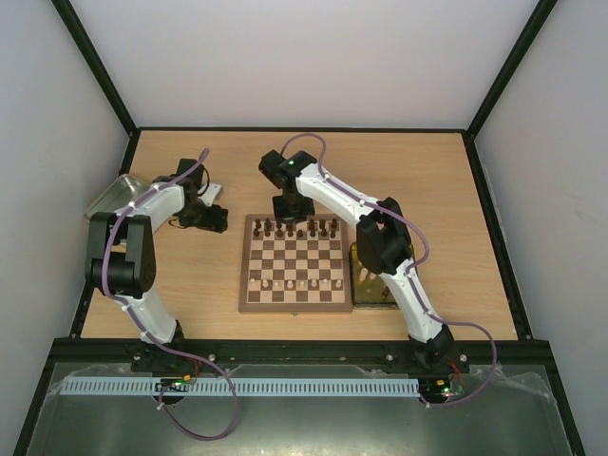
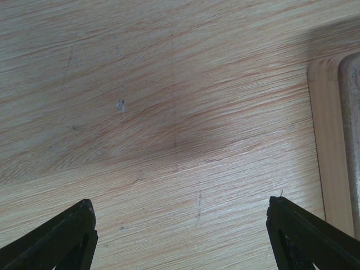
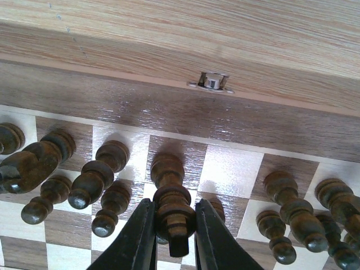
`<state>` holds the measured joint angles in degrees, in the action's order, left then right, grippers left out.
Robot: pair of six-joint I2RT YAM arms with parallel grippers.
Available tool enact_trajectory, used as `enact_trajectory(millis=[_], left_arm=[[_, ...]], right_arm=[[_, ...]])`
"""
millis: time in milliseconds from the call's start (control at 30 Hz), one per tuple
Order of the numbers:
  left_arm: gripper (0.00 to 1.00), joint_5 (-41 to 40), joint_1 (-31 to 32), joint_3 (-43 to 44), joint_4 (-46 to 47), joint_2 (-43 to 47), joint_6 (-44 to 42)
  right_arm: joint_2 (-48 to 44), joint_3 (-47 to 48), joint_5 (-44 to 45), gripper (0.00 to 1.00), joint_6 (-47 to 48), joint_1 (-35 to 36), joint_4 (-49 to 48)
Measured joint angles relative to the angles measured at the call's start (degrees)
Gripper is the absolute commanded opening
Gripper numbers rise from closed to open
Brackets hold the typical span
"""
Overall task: Set up the chess pieces on the board
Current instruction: Place the chess piece on the chessboard.
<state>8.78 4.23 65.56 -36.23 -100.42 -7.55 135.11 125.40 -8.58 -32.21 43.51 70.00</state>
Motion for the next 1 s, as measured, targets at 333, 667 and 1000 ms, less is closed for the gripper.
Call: enact_trajectory(millis=[333,667,1000], left_arm=[[0.83,0.0,0.0,0.0,0.0,-0.4,0.0],[0.83,0.0,0.1,0.0,0.0,-0.7,0.0],[0.83,0.0,0.1,0.0,0.1,-0.7,0.0]], right_arm=[[0.0,0.1,0.8,0.1,0.0,0.3,0.0],[0.0,0.2,1.7,0.1,0.0,0.3,0.1],[0.0,0.2,2.5,0.1,0.0,0.3,0.3]])
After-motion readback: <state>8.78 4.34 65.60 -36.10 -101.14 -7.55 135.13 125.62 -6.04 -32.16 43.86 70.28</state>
